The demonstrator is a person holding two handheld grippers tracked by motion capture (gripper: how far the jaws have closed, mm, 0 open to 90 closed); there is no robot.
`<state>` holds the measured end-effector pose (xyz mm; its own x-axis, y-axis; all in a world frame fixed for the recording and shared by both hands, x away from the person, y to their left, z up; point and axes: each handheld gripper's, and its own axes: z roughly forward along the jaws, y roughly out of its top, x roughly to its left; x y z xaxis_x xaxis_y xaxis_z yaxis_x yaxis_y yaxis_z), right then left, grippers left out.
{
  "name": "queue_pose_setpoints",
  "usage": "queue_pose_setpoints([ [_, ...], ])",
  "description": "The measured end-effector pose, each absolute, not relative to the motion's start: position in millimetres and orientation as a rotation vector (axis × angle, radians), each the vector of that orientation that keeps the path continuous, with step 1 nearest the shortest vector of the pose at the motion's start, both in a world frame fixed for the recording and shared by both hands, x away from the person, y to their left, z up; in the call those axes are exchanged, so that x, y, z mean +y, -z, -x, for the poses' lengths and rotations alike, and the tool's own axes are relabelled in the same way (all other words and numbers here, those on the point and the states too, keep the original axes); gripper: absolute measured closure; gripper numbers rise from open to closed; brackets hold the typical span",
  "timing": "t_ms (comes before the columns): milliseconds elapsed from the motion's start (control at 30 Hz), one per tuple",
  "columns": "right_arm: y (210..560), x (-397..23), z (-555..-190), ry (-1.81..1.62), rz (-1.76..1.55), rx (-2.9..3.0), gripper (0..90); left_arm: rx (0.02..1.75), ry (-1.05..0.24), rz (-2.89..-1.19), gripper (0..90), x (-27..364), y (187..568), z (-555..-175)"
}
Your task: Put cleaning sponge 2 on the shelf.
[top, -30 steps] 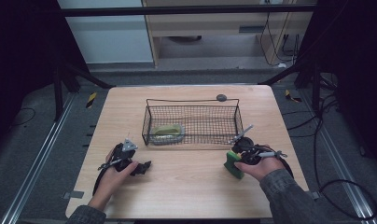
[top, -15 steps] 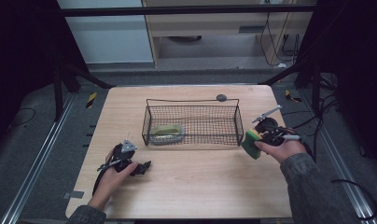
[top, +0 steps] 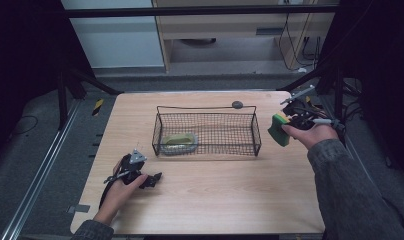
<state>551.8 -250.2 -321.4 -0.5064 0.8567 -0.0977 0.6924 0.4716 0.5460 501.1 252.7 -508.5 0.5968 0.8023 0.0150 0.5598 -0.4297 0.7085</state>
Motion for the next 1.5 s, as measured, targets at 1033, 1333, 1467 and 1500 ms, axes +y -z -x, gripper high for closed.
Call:
queue_pose_setpoints([
  [1033, 323.2, -210.2, -608.8, -0.798, -1.273, 2.342, 63.4, 1.058, -0.464, -2.156, 0.0, 253.3, 508.5, -502.0],
  [1333, 342.6, -201.9, -619.2, -0.811, -1.290, 2.365, 63.3, 1.055, -0.463, -2.157, 0.0, 253.5, 508.6, -502.2],
  [1467, 350.6, -199.7, -622.0, -0.802, -1.299, 2.374, 63.3, 1.053, -0.462, -2.158, 0.0, 253.5, 508.6, -502.4],
  [1500, 352.4, -199.2, -622.6, -0.804, -1.299, 2.377, 63.3, 1.053, -0.462, -2.158, 0.0, 253.5, 508.6, -502.4],
])
